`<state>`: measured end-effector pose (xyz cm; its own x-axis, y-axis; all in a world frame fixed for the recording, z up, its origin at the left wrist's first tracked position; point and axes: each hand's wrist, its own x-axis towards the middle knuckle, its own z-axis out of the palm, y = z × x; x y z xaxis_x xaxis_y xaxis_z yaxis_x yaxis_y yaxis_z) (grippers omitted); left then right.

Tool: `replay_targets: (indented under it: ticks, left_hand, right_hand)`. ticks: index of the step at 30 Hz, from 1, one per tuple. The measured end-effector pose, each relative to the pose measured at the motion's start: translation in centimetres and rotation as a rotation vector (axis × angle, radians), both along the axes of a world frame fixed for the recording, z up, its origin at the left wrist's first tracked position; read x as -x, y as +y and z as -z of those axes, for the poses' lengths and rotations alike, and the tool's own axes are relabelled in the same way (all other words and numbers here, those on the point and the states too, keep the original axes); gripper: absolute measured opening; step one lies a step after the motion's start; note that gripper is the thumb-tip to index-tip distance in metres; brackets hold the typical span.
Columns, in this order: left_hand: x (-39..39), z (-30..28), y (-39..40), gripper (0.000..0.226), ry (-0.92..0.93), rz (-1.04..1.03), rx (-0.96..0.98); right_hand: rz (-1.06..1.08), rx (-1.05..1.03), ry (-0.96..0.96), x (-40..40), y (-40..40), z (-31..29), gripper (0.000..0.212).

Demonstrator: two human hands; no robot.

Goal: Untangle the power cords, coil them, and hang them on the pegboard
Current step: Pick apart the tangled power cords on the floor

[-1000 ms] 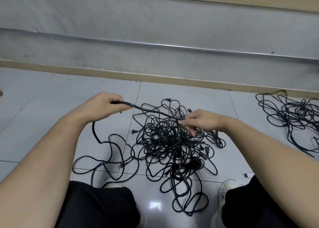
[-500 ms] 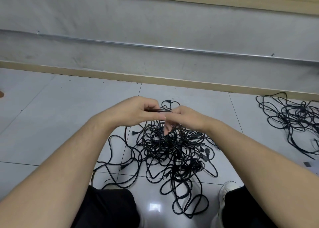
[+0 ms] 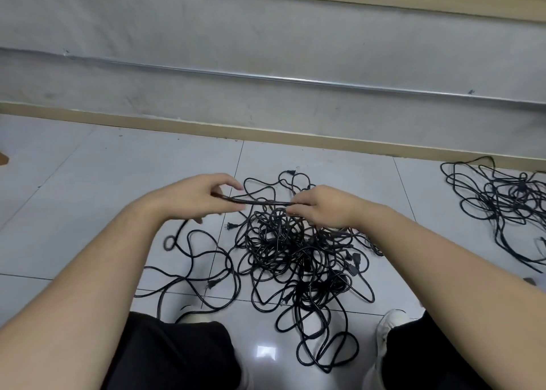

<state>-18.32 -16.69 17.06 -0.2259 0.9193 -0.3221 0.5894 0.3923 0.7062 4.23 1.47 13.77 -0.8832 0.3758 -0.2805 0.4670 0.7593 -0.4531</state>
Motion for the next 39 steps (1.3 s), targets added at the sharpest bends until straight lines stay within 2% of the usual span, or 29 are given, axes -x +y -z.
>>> replay_targets:
  ticks: [2,4,6,10,14,16,18,21,25,27,29,32,34,36,37,39]
  left_hand:
    - [-1.3,-0.2,0.4,0.028,-0.095,0.051,-0.058]
    - [-1.7,-1.2,0.3,0.039,-0.181,0.065,-0.125]
    - [-1.5,-2.4,-0.1,0.039,-0.205,0.052,-0.161]
    - [-2.8,-2.5,0.4,0.021,-0.022,0.097,-0.109]
    - [-4.6,-2.3,1.5,0.028,0.197,0.171,-0.095]
    - [-4.2,-2.8,1.5,0.038,0.217,0.124,-0.168]
    - [-3.8,-3.2,1.1,0.046,0.162,0.068,-0.253]
    - [-3.4,-3.6,0.5,0.046,0.068,-0.004,-0.345]
    - [-1.7,-3.3,-0.3,0.047,-0.039,-0.113,-0.362]
    - [-0.9,-2.9,-0.6,0.046,-0.062,-0.144,-0.348]
    - [-0.4,-2.1,-0.6,0.041,-0.032,-0.179,-0.317]
    - [0.2,-1.0,-0.1,0.007,0.096,-0.189,-0.233]
    - [0.0,-0.7,0.1,0.043,0.19,-0.119,-0.136]
    - [-0.9,-0.5,0.5,0.072,0.174,-0.05,-0.17]
    - [-1.7,-0.5,0.9,0.078,0.085,-0.034,-0.232]
    - [-3.0,-0.8,1.5,0.068,-0.092,-0.044,-0.364]
  right_hand:
    - [-0.044,-0.05,0.04,0.3,-0.9,-1.3,0.032]
    - [-0.046,-0.079,0.11,0.1,-1.2,-2.6,0.034]
    - [-0.027,-0.103,0.132,-0.3,-1.1,-3.6,0.033]
    - [-0.031,-0.08,0.082,-0.6,-1.6,-4.0,0.028]
    - [-0.017,0.074,0.19,-0.2,-2.8,-4.2,0.026]
    - [0.06,0.284,0.263,-0.6,-2.7,-4.4,0.026]
    - [0.094,0.379,0.284,-0.9,-1.7,-3.6,0.038]
    - [0.07,0.347,0.158,-1.3,-0.8,-1.3,0.047]
    - [0.01,0.258,-0.023,-2.0,0.3,1.5,0.036]
    - [0.038,0.172,-0.066,-2.3,0.5,2.0,0.047]
    - [0.09,0.122,-0.016,-2.0,0.4,1.6,0.056]
    - [0.22,0.136,0.166,-0.9,-0.2,-0.7,0.054]
    - [0.214,0.141,0.226,-0.1,-0.9,-2.6,0.052]
    - [0.145,0.147,0.21,0.6,-1.9,-3.9,0.052]
    - [0.111,0.152,0.208,0.8,-2.5,-4.3,0.052]
    - [0.081,0.211,0.236,1.2,-3.2,-4.7,0.052]
